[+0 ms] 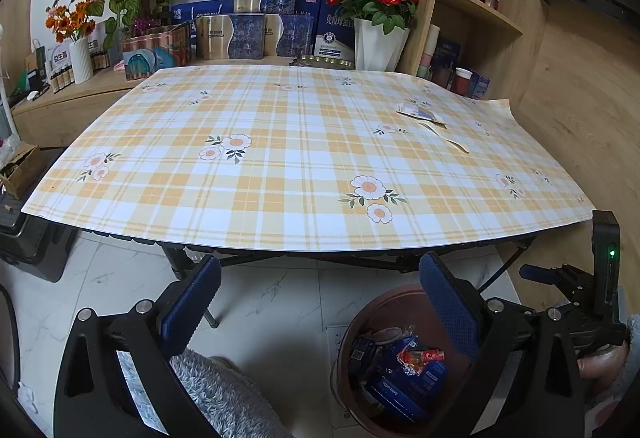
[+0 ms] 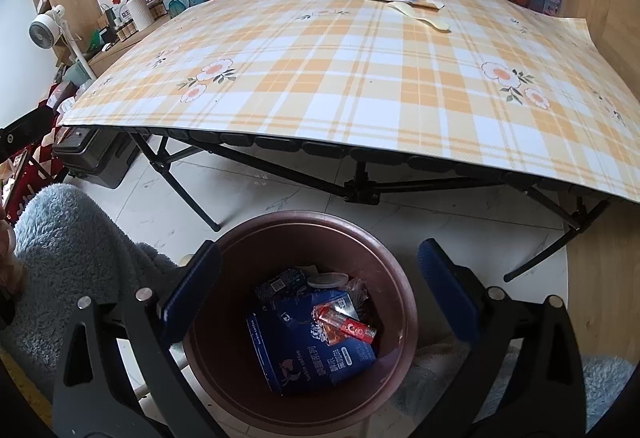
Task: Collect trash
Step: 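Move the right tool to the white plastic fork on the table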
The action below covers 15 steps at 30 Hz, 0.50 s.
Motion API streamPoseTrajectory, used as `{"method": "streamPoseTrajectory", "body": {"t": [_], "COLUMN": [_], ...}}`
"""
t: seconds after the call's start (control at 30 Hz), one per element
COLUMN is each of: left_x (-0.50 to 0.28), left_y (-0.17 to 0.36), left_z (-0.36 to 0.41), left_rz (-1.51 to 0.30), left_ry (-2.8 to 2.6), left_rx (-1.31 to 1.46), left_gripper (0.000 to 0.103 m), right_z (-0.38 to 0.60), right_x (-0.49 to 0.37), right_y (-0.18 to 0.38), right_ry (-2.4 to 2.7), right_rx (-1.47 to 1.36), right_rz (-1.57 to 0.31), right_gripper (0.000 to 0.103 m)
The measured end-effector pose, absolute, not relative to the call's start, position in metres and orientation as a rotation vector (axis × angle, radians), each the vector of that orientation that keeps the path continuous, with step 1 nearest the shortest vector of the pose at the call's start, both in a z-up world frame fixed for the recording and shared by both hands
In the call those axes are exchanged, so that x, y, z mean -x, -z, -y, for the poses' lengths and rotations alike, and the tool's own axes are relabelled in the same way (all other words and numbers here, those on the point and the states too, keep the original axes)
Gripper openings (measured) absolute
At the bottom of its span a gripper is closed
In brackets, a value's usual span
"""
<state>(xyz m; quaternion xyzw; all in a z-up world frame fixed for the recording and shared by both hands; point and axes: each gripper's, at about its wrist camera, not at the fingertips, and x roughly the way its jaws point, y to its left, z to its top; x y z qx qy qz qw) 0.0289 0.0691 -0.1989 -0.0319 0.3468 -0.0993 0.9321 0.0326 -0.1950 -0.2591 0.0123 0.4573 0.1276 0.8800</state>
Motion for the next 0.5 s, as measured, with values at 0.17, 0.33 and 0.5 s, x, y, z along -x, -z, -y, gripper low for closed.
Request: {"method": "streamPoseTrajectory", "body": {"t": [0.17, 0.33, 0.5], "left_x": [-0.029, -0.029, -0.031], "left_y": [0.199, 0.200, 0.198], "left_z": [-0.069, -0.070, -0.070], "left_rz": [-0.711, -0.713, -0.717], "left_ry": [0.203, 0.196, 0.184], "left_rx": [0.066, 0.062, 0.057], "left_gripper": [0.097, 0.097, 0.097], "right_z": [0.196, 0.199, 0.202], "right_x": [-0.033, -0.032, -0.031], "right_y": [0.257, 0.255, 0.244], "right_ry": [-0.262, -0.250, -0.225], "right_rx": [-0.027, -0.036, -0.023], "right_rz": [-0.944, -0.934, -0.907], "right_gripper": [0.097, 0.097, 0.097]}}
